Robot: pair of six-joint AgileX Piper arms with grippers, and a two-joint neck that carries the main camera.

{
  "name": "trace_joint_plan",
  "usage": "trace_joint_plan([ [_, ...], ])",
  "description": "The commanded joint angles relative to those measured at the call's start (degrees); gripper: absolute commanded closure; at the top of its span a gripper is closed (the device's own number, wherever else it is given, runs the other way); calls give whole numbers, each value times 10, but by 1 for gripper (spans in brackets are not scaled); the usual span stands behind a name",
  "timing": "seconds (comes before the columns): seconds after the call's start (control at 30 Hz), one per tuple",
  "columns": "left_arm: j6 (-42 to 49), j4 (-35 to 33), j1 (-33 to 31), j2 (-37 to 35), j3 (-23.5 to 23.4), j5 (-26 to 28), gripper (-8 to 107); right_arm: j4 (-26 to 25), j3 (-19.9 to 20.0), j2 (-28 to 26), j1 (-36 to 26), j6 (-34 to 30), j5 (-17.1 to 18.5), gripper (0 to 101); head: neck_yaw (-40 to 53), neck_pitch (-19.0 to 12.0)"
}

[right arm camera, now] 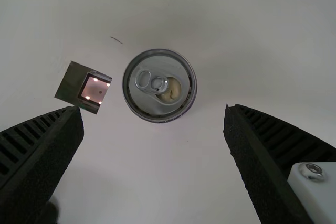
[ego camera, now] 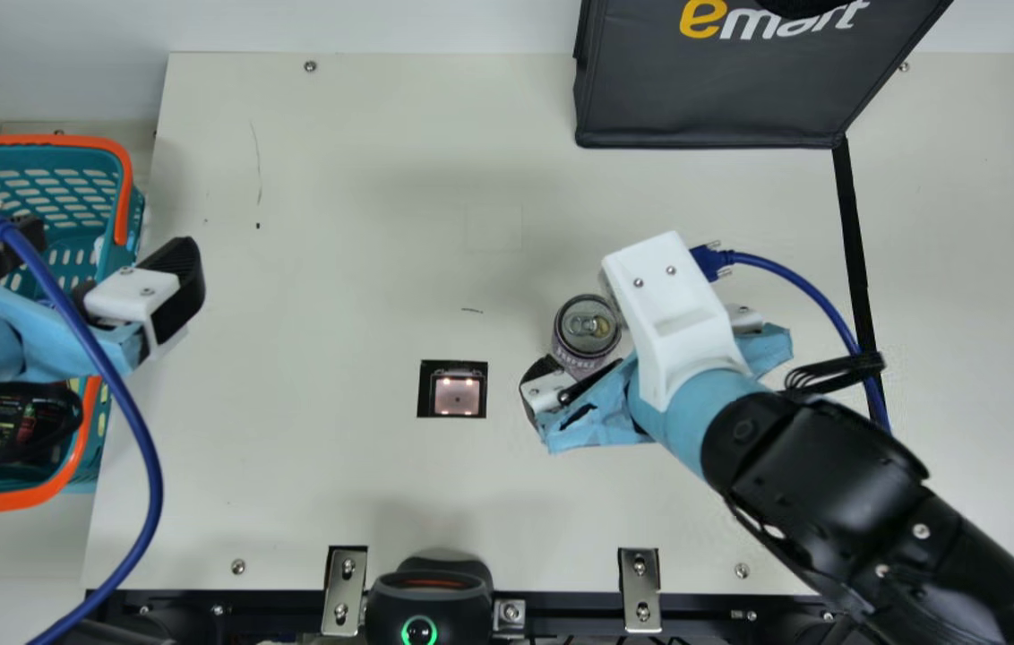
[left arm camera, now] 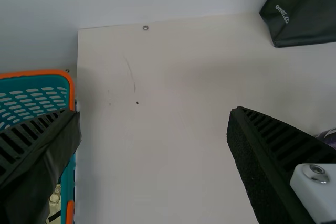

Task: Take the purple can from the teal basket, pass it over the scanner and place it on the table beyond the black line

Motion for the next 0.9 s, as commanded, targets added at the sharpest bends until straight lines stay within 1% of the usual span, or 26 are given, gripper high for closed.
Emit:
trace_joint_plan([
  [0.0,0,0,0,0,0,0,9,-7,6,5,3,11,-7,6,0,-17],
  [0.37,0,0,0,0,0,0,9,-40,37,40,6,48,-61,6,0,-17],
  [0.63,0,0,0,0,0,0,9,-57,50,60,4,60,-89,6,0,-17],
  [0.87,0,0,0,0,0,0,9,-69,50,77,3,66,-97,53,0,-17],
])
